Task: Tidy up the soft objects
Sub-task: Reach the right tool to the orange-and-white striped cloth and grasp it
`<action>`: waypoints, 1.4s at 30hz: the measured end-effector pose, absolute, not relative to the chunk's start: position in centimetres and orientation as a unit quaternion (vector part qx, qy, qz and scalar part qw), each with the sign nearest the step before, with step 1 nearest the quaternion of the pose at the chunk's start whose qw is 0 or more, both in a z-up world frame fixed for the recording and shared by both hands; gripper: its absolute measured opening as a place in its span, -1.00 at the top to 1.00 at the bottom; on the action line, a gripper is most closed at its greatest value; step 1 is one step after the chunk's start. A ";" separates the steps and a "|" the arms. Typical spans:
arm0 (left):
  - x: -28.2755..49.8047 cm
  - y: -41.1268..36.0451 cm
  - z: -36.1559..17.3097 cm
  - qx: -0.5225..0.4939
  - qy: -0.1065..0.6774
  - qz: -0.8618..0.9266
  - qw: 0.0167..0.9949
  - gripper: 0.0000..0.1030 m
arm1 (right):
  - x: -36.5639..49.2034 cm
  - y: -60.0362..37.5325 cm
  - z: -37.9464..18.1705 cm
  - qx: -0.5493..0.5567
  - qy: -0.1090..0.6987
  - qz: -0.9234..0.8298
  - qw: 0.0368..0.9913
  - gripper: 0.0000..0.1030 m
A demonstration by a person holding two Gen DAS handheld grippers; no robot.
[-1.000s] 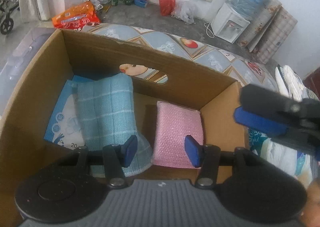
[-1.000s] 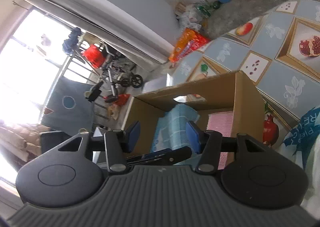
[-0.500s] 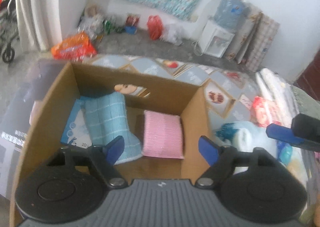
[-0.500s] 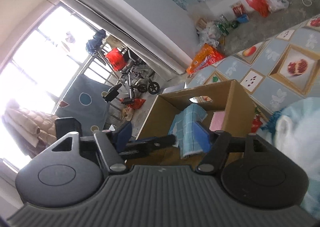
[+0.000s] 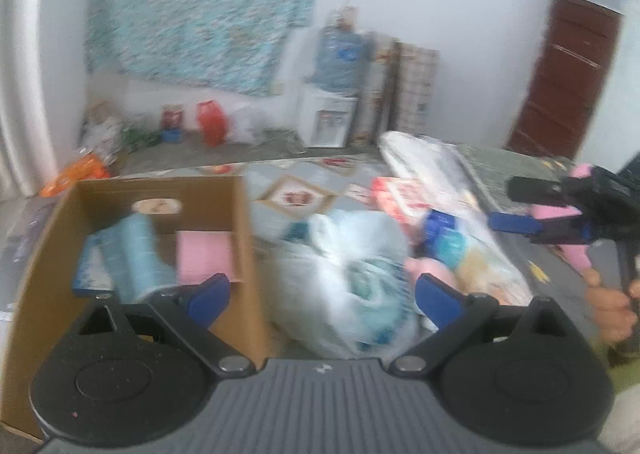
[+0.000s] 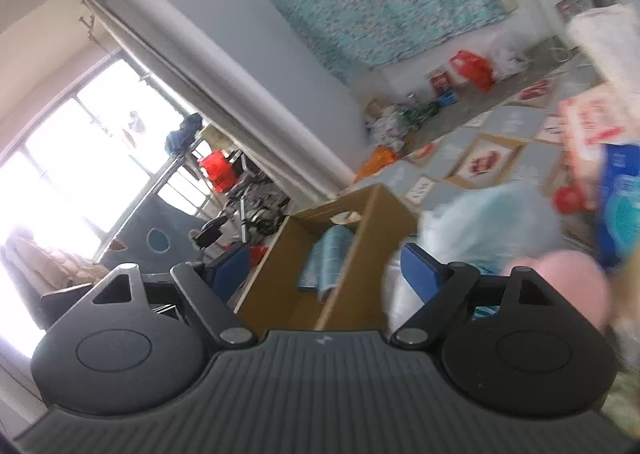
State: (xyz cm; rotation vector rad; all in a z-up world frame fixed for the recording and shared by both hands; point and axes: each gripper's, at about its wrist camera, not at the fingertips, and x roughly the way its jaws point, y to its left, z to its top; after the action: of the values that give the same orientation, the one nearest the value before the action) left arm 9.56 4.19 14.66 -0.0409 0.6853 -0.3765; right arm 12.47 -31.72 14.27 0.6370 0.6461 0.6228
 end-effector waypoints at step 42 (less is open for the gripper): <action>5.9 -13.2 -1.8 0.051 0.371 -0.307 0.875 -0.59 | 13.5 -40.4 -2.4 0.050 0.461 0.045 0.885 0.18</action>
State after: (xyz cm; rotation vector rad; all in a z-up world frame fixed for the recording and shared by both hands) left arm 5.91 -13.23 -1.78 0.1074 0.7747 -0.6418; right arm 13.54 -40.41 -2.45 0.1042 0.9588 0.0928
